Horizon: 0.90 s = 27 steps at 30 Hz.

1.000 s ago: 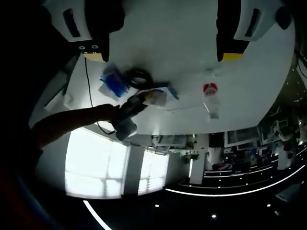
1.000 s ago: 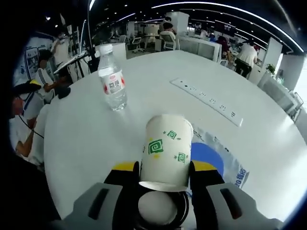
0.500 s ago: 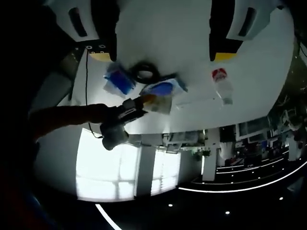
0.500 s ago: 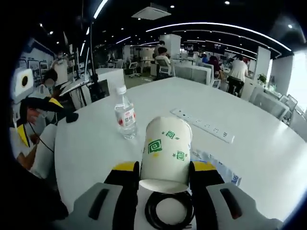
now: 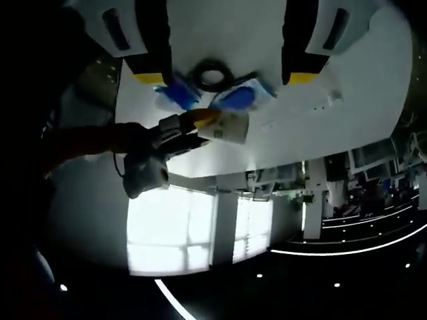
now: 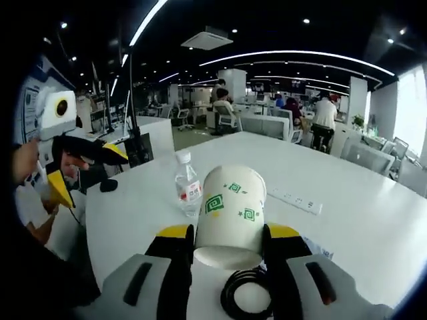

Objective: Arrange the tabletop items into an orderly group along one side of the table until the central work area is clear of visible clutter.

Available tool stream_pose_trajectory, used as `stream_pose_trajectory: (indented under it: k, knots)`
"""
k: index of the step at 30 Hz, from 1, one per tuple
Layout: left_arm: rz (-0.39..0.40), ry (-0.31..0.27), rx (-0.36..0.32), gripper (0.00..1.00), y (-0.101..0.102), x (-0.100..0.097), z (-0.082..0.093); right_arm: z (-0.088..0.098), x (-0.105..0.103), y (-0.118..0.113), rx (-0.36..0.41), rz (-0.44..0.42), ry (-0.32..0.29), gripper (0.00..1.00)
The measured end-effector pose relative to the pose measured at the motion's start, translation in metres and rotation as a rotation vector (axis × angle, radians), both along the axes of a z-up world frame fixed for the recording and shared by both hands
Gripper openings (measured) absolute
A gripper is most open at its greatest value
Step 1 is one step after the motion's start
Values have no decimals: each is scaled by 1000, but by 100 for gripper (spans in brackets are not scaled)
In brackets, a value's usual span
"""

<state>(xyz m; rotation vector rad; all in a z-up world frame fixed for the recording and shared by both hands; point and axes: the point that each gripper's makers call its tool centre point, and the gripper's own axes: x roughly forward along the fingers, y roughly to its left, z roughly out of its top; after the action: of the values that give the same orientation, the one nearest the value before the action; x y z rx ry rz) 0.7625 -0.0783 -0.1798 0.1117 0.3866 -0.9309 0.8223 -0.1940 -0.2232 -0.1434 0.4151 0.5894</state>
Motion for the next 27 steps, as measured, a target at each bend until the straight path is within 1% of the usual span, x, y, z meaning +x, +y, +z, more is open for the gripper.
stream_pose_trajectory:
  k: [5, 6, 11, 13, 16, 22, 25, 27]
  knots:
    - [-46, -6, -3, 58, -11, 4, 5, 10, -11, 5, 20, 15, -28, 37]
    - [-67, -6, -1, 56, -13, 5, 6, 13, -14, 7, 38, 23, -36, 37]
    - [-136, -15, 16, 49, -20, 12, 12, 26, -26, 13, 80, 56, -59, 37]
    - [-143, -16, 14, 48, -21, 15, 13, 27, -29, 13, 84, 65, -62, 37]
    - [-192, -14, -3, 41, -25, 21, 19, 34, -38, 17, 107, 98, -83, 37]
    - [-269, 13, -23, 33, -32, 24, 23, 39, -50, 28, 143, 170, -93, 37]
    - [-329, 32, -22, 27, -36, 17, 21, 43, -56, 36, 149, 216, -106, 37]
    - [-349, 47, -19, 24, -38, 16, 18, 44, -60, 41, 150, 246, -110, 37]
